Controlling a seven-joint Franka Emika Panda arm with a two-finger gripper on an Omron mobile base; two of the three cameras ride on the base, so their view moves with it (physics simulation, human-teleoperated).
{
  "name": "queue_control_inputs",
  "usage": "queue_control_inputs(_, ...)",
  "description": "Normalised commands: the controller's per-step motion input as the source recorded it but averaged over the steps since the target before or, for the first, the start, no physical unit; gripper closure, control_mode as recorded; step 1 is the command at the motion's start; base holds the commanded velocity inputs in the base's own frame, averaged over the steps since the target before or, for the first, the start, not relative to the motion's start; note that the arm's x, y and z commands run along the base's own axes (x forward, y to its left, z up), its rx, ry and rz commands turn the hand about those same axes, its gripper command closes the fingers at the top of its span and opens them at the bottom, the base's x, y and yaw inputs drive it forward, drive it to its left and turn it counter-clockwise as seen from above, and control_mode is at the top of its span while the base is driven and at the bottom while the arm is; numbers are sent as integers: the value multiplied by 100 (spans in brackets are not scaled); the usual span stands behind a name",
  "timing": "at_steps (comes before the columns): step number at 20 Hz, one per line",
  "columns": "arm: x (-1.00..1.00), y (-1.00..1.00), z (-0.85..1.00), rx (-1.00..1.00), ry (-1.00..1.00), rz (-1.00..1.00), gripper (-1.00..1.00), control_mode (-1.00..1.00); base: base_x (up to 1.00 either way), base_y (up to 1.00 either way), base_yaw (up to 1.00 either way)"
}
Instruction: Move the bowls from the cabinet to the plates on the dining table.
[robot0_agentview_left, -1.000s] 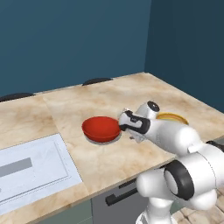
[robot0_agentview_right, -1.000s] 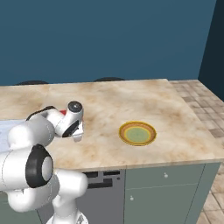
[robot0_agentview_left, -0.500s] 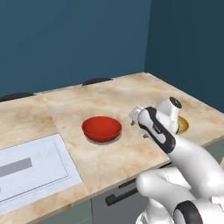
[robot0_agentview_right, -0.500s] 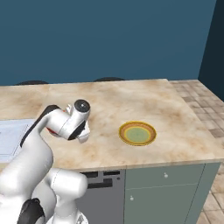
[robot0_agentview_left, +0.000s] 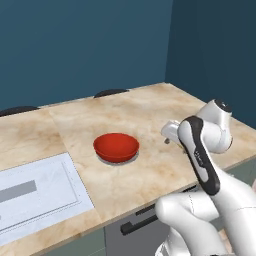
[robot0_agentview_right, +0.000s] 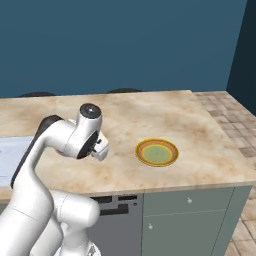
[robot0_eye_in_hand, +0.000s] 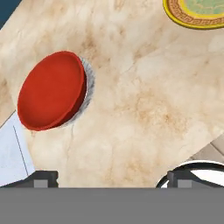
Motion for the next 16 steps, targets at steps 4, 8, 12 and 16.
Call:
queue_control_inputs(4, -77, -26, 39, -21, 0, 23, -100, -100, 0, 0, 0)
queue_control_inputs(8, -73, -12, 17, -11, 0, 25, -100, -100, 0, 0, 0)
queue_control_inputs(12, -73, 2, 12, -2, 0, 30, -100, -100, 0, 0, 0)
queue_control_inputs(16, -76, 35, 32, -8, 0, 23, -100, -100, 0, 0, 0)
